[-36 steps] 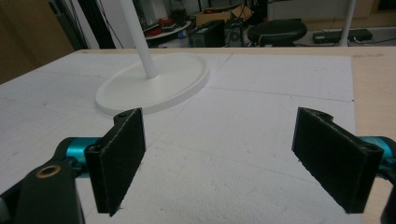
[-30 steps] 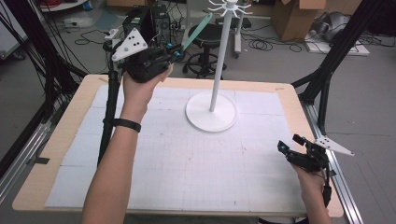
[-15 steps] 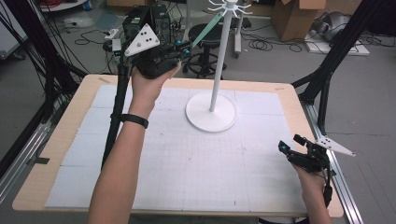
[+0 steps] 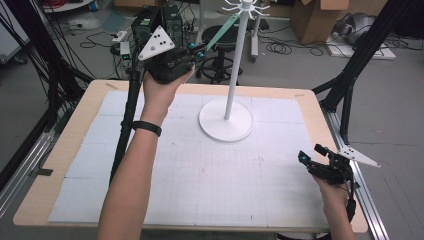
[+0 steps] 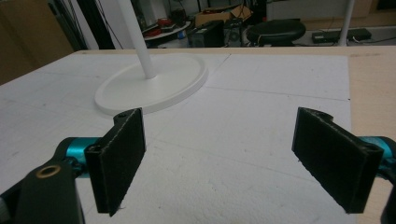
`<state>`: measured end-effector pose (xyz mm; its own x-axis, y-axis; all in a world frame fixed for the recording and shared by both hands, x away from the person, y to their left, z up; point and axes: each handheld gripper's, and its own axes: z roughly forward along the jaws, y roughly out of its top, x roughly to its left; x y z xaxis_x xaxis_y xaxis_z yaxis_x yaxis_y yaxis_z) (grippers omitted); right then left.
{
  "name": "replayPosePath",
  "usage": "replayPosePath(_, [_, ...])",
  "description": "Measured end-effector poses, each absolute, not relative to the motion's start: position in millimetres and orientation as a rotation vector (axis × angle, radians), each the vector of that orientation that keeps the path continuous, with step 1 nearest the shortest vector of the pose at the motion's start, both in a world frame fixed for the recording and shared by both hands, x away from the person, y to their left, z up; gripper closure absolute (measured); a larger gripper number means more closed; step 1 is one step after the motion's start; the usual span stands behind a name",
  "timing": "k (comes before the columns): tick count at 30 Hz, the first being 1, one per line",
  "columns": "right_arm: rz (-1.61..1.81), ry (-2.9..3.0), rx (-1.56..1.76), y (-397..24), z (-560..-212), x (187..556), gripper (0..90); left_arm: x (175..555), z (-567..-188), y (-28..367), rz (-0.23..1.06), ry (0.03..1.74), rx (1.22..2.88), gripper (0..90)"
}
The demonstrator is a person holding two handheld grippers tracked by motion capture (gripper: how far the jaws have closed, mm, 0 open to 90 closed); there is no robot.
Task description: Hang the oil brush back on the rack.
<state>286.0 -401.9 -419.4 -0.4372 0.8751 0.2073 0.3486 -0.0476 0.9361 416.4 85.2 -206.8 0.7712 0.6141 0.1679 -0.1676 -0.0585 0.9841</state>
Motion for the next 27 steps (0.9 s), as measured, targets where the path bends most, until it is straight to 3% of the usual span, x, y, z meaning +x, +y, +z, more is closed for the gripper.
replayPosePath(27, [1.502,1.770,1.305,-403.3,-419.5,285.8,16.6,426.7,-215.1,70.7,0.701,0.409,1.565,80.5])
